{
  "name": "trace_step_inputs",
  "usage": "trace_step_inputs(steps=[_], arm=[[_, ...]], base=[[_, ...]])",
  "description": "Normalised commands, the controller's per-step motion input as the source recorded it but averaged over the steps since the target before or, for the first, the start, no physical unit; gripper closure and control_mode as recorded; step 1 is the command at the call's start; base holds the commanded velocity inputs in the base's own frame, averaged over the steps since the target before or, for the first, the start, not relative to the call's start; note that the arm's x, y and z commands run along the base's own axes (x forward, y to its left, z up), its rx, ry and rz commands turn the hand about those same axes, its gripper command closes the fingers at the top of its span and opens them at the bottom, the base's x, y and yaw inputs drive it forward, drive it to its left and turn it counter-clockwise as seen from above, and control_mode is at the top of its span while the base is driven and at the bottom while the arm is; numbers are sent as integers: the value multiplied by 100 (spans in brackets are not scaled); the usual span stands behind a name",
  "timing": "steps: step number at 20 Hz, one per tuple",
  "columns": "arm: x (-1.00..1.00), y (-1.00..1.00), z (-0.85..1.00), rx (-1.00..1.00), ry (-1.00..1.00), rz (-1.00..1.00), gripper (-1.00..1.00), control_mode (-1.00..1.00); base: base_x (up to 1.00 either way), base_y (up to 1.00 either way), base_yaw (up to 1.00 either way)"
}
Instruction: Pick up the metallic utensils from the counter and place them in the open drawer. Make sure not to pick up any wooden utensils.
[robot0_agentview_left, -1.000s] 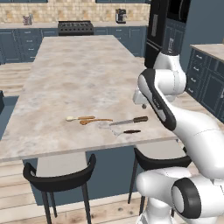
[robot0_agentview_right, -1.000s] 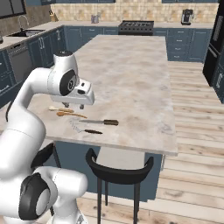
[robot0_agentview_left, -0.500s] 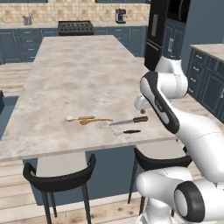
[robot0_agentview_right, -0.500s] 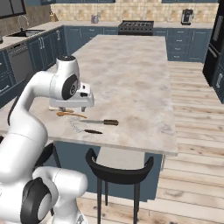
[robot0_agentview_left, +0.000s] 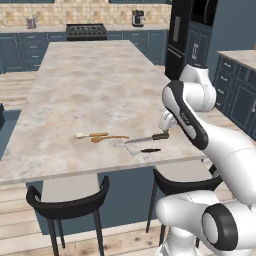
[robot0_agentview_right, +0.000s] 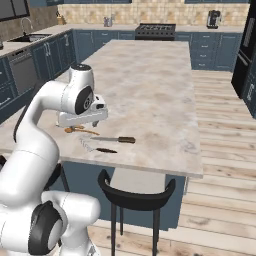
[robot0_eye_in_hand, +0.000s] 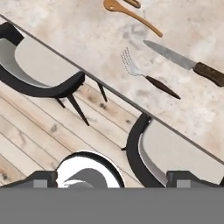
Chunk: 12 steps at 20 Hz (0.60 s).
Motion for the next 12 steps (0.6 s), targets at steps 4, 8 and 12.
trace_step_inputs(steps=[4, 8, 12], arm=[[18, 1, -15, -9, 0, 26, -100, -100], [23, 0, -30, -11, 0, 27, -100, -100], [31, 0, -46, -5, 0, 27, -100, -100]], base=[[0, 0, 0], [0, 0, 0], [0, 0, 0]])
